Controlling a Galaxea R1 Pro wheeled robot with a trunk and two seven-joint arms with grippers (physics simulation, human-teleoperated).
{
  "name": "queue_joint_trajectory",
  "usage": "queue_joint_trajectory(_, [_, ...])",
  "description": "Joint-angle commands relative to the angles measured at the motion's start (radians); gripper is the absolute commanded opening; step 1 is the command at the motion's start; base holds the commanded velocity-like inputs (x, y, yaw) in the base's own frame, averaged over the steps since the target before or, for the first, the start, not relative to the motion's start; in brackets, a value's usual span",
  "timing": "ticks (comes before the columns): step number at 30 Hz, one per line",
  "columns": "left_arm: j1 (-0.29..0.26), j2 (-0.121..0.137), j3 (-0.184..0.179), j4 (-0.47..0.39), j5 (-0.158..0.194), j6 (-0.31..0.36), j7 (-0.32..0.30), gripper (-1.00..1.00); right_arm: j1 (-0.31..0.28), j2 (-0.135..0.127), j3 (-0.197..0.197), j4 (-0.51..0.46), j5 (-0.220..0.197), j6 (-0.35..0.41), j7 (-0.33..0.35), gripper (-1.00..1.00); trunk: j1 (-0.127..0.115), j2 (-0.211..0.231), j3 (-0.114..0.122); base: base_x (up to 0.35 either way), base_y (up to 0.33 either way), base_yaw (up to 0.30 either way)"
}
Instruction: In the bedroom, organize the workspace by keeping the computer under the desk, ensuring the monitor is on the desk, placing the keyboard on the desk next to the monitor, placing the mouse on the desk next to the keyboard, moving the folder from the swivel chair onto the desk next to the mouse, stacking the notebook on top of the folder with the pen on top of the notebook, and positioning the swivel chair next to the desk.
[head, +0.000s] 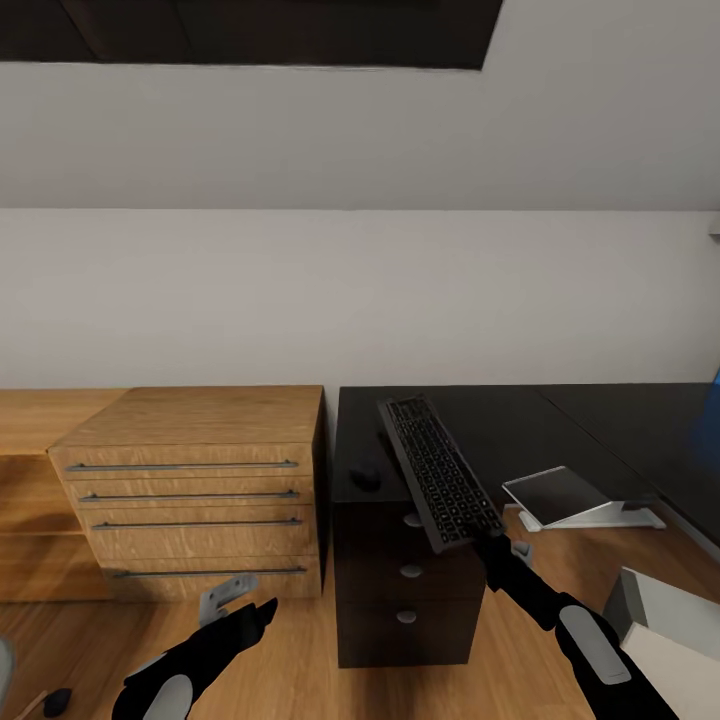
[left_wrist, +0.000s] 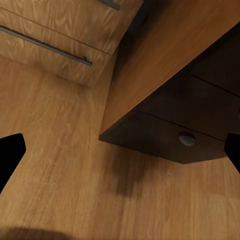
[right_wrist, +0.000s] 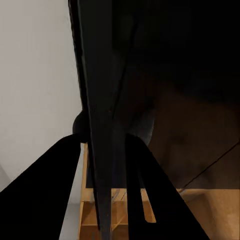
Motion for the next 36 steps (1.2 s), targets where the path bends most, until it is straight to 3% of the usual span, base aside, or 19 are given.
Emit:
queue_joint_trajectory(1, [-0.001, 0.001, -0.001, -0.001, 0.01, 0.0, 0.011, 1.0, 0.0, 0.0, -0.001, 0.001, 0.002, 0.006, -0.001, -1.0, 0.0, -0.001, -0.001, 0.0, 0.0, 0.0])
queue_joint_trajectory(17, [-0.001, 0.001, 0.005, -0.001, 0.009, -0.006, 0.023, 1.0, 0.001, 0.001, -0.001, -0.132, 0.001, 0.007, -0.005, -1.0, -0.058, 0.104, 0.046, 0.0, 0.0, 0.0])
queue_joint_trajectory(22, [-0.001, -0.002, 0.005, -0.001, 0.008, -0.003, 0.084, 1.0, 0.003, 0.001, -0.002, -0.173, 0.001, 0.008, -0.007, -1.0, -0.077, 0.139, 0.062, -0.006, 0.0, 0.0])
queue_joint_trajectory(36, [-0.001, -0.005, -0.002, -0.001, 0.007, -0.001, 0.093, 1.0, 0.02, 0.024, -0.002, -0.358, -0.003, 0.012, -0.04, -1.0, -0.13, 0.237, 0.105, -0.302, -0.088, 0.0])
